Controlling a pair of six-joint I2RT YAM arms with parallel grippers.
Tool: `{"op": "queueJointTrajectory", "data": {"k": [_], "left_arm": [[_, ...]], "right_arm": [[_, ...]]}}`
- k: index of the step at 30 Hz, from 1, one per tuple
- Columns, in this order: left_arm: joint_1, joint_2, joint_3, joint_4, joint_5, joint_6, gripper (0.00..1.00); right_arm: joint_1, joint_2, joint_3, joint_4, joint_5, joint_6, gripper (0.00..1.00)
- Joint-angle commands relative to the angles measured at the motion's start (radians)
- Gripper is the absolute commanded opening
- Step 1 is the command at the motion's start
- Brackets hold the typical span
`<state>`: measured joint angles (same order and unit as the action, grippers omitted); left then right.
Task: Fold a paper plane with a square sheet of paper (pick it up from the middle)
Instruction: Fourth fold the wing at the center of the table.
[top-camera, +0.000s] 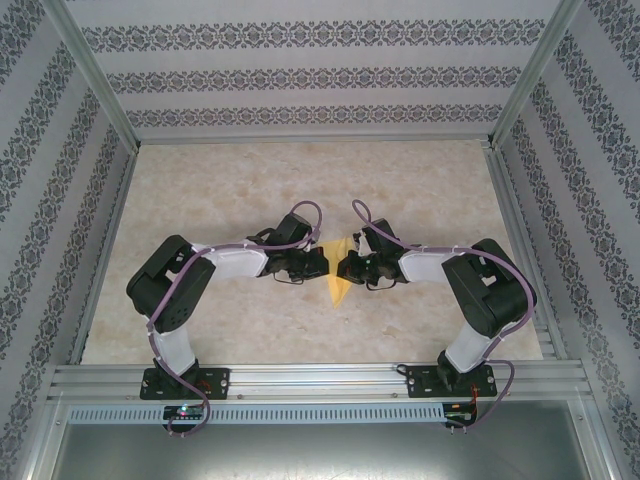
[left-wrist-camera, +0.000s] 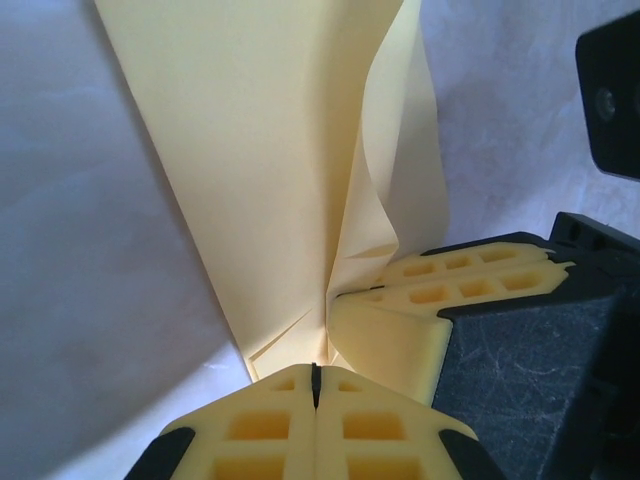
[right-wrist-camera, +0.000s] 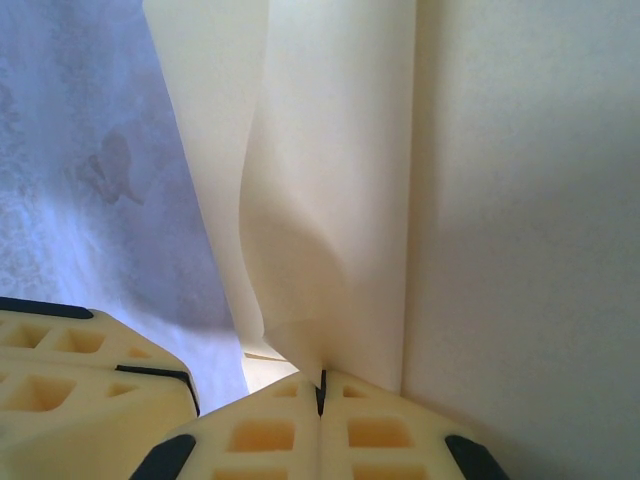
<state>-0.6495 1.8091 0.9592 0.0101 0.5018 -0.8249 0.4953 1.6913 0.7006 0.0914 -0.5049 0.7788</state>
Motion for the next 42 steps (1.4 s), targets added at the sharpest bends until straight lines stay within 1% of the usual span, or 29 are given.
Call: {"op": "queueJointTrajectory", "data": {"k": [1, 13, 20, 27, 34, 42], "left_arm": [[-0.027, 0.014, -0.011, 0.046, -0.030, -0.041, 0.00], [-0.040, 0.053, -0.002, 0.017, -0.065, -0.039, 0.00], [-0.047, 0.057, 0.009, -0.032, -0.092, -0.017, 0.00], [-0.050, 0.091, 0.019, -0.044, -0.074, 0.001, 0.00], [-0.050, 0.113, 0.038, -0.083, -0.083, 0.038, 0.00], [-0.050, 0.120, 0.037, -0.080, -0.083, 0.055, 0.00]], "right_arm": [[0.011, -0.016, -0.003, -0.045, 0.034, -0.023, 0.05], [0.010, -0.027, -0.009, -0.049, 0.038, -0.026, 0.05], [0.011, -0.027, -0.009, -0.049, 0.035, -0.026, 0.05], [0.014, -0.044, -0.004, -0.046, 0.027, -0.018, 0.05], [0.028, -0.065, 0.014, -0.031, -0.003, 0.002, 0.05], [0.030, -0.048, 0.013, -0.020, -0.003, 0.015, 0.05]]}}
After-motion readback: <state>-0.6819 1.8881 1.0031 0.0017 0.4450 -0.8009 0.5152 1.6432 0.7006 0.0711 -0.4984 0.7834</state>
